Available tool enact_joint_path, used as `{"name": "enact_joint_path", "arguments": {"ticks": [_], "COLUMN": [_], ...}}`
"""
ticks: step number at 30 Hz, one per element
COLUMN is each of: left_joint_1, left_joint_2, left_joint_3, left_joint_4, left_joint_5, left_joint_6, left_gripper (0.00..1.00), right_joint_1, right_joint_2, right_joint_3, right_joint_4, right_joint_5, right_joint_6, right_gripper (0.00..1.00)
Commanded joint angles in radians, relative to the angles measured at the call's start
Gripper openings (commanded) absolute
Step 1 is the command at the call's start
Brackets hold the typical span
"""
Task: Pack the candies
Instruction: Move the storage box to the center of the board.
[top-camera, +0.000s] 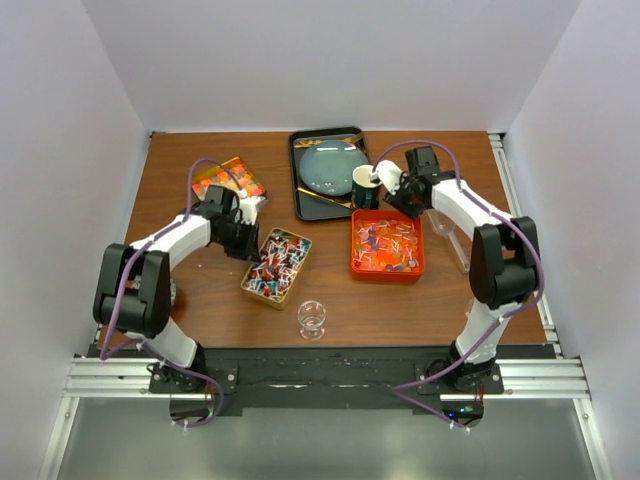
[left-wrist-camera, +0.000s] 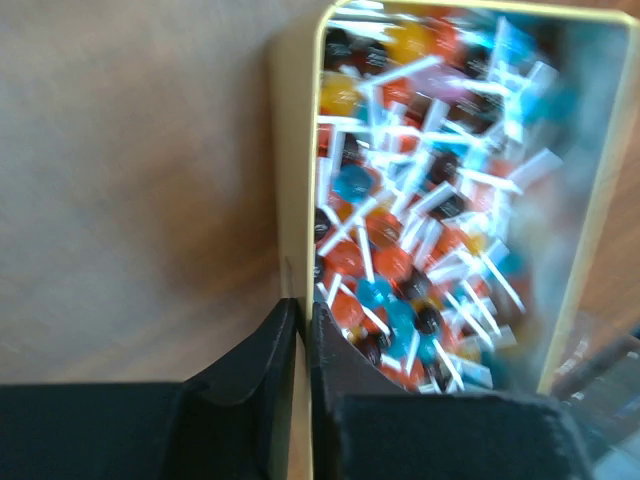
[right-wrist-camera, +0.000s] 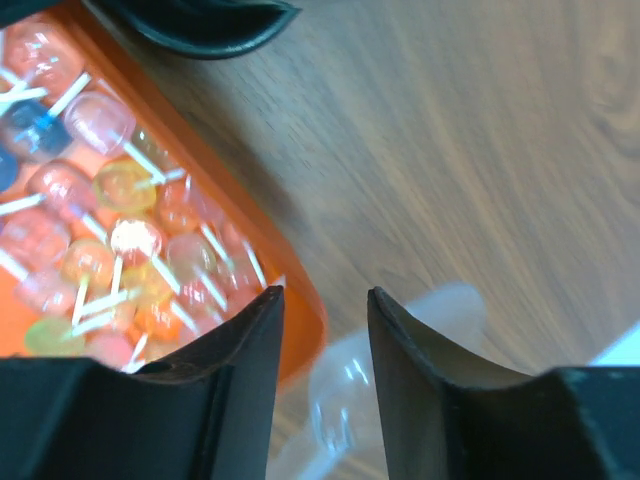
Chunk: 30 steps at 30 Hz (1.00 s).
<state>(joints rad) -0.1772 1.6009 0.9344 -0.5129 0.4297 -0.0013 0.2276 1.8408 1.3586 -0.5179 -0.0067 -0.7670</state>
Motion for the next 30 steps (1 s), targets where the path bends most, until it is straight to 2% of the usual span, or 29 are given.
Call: {"name": "enact_joint_path", "arguments": {"ticks": [1, 4, 12, 14, 20, 24, 25, 30], "left_joint_1": [-0.004, -0.025, -0.163, -0.211, -0.269, -0.292, -0.303, -0.334], "left_joint_2": [0.057, 0.099, 0.180, 0.185, 0.214, 0.244, 0.255, 0.289], "left_joint_3": [0.128, 0.193, 0.308, 0.319, 0.363, 0.402, 0.408, 0.449], "left_joint_4": [0.019, 0.004, -0.029, -0.035, 0.017, 0.054, 0.060, 0.097], "left_joint_5": [0.046, 0.047, -0.005, -0.020, -0.068, -0.069, -0.072, -0.075], "left_joint_6": [0.122, 0.200, 0.406, 0.498, 0.650, 0.733, 0.742, 0.784], "left_gripper": [0.07, 0.00, 0.00, 0.00, 0.00, 0.00, 0.00, 0.00], "right_joint_1": [-0.007, -0.007, -0.011, -0.013, -0.034, -0.138, -0.164, -0.326], "right_joint_2": [-0.178, -0.259, -0.390, -0.411, -0.443, -0.436, -0.431, -0.385], "right_joint_3": [-0.016, -0.048, -0.108, -0.113, -0.138, -0.131, -0.133, -0.164], "right_joint_4": [-0.043, -0.082, -0.123, -0.129, -0.140, -0.162, -0.168, -0.214], "right_joint_5": [-0.022, -0.024, 0.005, 0.005, 0.024, 0.010, -0.033, -0.099], "right_joint_6": [0.015, 0.035, 0.066, 0.072, 0.096, 0.133, 0.136, 0.091], "right_gripper": [0.45, 0.46, 0.47, 0.47, 0.48, 0.48, 0.49, 0.54]}}
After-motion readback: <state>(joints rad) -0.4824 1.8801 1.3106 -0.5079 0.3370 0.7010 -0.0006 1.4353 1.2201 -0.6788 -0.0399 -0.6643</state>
